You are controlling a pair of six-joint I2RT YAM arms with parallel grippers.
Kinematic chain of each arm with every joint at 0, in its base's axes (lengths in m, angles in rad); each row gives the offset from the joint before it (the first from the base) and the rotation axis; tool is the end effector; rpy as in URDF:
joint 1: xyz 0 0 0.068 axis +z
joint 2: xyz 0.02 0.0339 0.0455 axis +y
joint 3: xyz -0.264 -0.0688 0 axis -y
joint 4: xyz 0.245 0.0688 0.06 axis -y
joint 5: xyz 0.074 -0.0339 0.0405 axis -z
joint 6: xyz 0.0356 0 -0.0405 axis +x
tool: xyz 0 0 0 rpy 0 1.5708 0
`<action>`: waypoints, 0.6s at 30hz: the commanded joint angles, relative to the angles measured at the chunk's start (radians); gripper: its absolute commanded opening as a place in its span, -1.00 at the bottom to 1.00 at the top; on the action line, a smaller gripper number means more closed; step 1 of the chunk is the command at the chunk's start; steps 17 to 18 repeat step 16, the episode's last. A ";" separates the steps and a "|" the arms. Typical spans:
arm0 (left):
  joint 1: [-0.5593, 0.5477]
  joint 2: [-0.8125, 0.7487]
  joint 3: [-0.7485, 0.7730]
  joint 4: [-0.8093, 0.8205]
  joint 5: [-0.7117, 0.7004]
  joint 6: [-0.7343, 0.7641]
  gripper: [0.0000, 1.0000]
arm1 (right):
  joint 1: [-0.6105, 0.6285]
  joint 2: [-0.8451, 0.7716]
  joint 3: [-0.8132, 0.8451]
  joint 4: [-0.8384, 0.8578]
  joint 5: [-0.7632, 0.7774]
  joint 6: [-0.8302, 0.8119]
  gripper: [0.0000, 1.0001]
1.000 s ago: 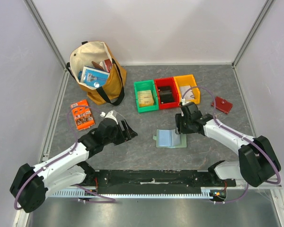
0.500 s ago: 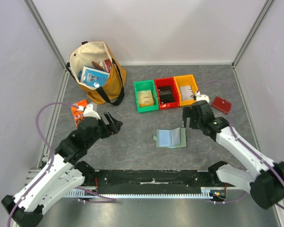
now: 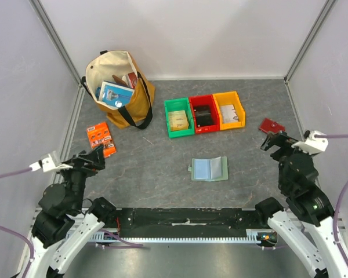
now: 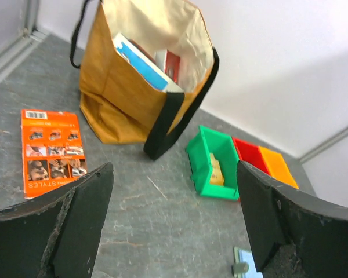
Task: Take the credit cards out of the card holder
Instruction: Reset both arms
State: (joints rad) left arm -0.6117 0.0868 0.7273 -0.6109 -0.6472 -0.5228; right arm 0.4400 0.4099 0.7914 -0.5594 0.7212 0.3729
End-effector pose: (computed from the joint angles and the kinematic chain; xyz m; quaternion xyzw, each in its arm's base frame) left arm 0.0286 0.0061 0.3339 -0.1986 0.6699 -0.1787 0.6927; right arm 0.0843 0.0137 0.3478 0.2021 0.7250 -0.0113 0.6583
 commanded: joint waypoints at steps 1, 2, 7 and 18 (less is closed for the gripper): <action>0.006 -0.152 -0.072 0.094 -0.103 0.096 0.85 | -0.003 -0.100 -0.052 0.047 0.080 -0.029 0.96; 0.004 -0.171 -0.081 0.095 -0.104 0.092 0.85 | -0.001 -0.124 -0.063 0.052 0.086 -0.029 0.96; 0.006 -0.165 -0.091 0.077 -0.106 0.089 0.86 | -0.001 -0.190 -0.095 0.087 0.086 -0.034 0.96; 0.015 -0.168 -0.095 0.076 -0.121 0.099 0.86 | -0.001 -0.207 -0.104 0.104 0.075 -0.038 0.96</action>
